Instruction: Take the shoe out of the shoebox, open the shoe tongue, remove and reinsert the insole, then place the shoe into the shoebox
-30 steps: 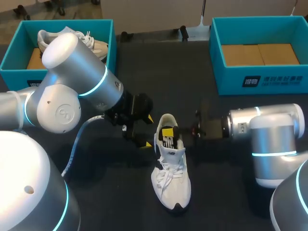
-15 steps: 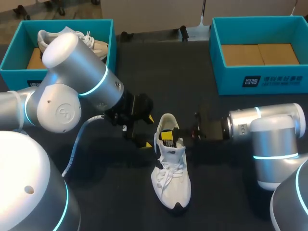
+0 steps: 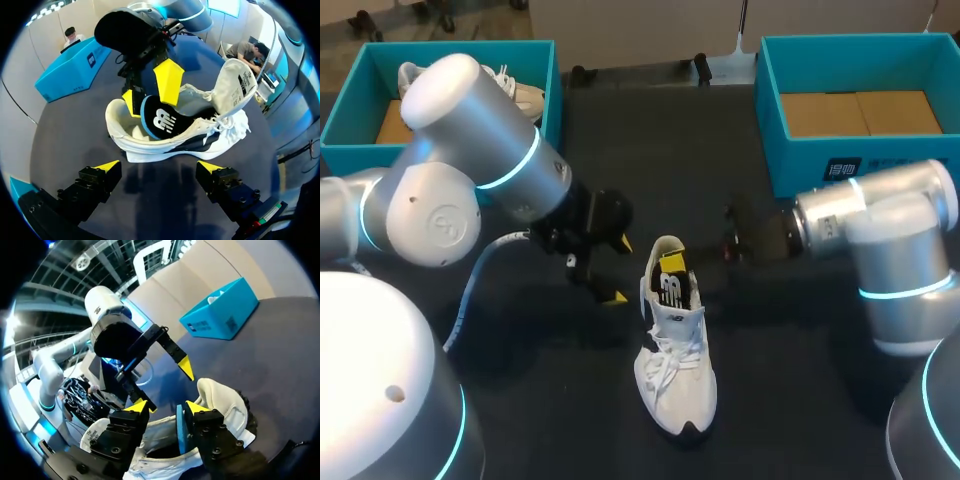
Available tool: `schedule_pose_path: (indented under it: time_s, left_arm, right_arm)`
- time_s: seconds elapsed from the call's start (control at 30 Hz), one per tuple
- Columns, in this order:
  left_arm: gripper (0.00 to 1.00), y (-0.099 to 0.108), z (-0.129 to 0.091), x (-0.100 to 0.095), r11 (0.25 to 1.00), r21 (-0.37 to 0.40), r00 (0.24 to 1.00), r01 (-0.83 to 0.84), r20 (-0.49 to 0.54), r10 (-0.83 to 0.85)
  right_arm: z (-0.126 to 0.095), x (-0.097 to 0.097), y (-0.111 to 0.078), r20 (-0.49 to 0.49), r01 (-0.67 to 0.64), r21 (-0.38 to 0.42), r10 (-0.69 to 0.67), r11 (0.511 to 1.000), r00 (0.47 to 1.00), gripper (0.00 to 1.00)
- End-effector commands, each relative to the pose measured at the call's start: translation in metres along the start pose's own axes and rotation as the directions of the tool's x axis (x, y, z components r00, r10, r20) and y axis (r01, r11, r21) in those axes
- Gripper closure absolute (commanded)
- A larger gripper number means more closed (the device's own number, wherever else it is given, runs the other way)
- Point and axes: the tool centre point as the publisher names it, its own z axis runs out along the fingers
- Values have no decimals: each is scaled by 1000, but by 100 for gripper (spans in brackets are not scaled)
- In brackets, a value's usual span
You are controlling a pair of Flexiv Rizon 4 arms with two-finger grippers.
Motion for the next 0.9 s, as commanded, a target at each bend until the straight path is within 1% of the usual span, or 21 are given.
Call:
schedule_pose_path:
  time_s: [0.03, 0.2, 0.27, 0.37, 0.4, 0.43, 0.47, 0.5, 0.53, 0.57, 0.7, 0.8, 0.87, 0.9]
  left_arm:
    - [0, 10, -7, 4, 1000, 7, 1000, 24, -2, -24]
    - [0, 22, -9, 7, 998, -2, 998, 55, -11, -55]
    - [0, 28, -15, 7, 998, -1, 997, 71, -11, -71]
    - [0, 36, -26, 4, 996, 3, 996, 88, -18, -88]
    - [0, 40, -31, 3, 996, 4, 996, 92, -18, -92]
    - [0, 43, -36, 2, 995, 6, 995, 95, -21, -95]
    - [0, 46, -41, 0, 995, 5, 995, 95, -23, -95]
    - [0, 50, -46, -3, 996, -7, 995, 94, -21, -94]
    - [0, 53, -51, -5, 996, -11, 996, 89, -25, -89]
    - [0, 56, -56, -8, 997, -18, 996, 78, -31, -79]
    - [0, 65, -80, -20, 999, -35, 998, 37, -47, -38]
    - [0, 69, -95, -27, 999, -37, 997, -8, -76, 6]
    - [0, 71, -108, -33, 998, -37, 993, -51, -109, 47]
    - [0, 72, -113, -35, 997, -38, 991, -65, -120, 60]
  right_arm:
    - [-6, 7, 8, 15, 6, 102, -8, 995, 1000, 53]
    - [-14, 12, 19, 42, 23, 182, -32, 983, 999, 53]
    - [-18, 14, 24, 56, 16, 228, -29, 974, 998, 52]
    - [-23, 17, 31, 72, 8, 272, -29, 962, 997, 53]
    - [-25, 17, 33, 82, -1, 285, -24, 959, 996, 51]
    - [-26, 18, 35, 88, -13, 304, -15, 953, 996, 47]
    - [-28, 18, 37, 100, -18, 317, -15, 948, 995, 41]
    - [-31, 18, 41, 107, -20, 323, -15, 946, 994, 44]
    - [-34, 18, 44, 116, -28, 333, -11, 942, 993, 51]
    - [-38, 18, 48, 144, -41, 340, -9, 940, 989, 52]
    - [-48, 20, 59, 197, -77, 368, 4, 926, 980, 55]
    - [-51, 19, 66, 238, -114, 397, 17, 911, 971, 55]
    - [-54, 20, 72, 293, -153, 413, 28, 898, 956, 57]
    - [-55, 19, 75, 329, -174, 418, 30, 892, 944, 61]
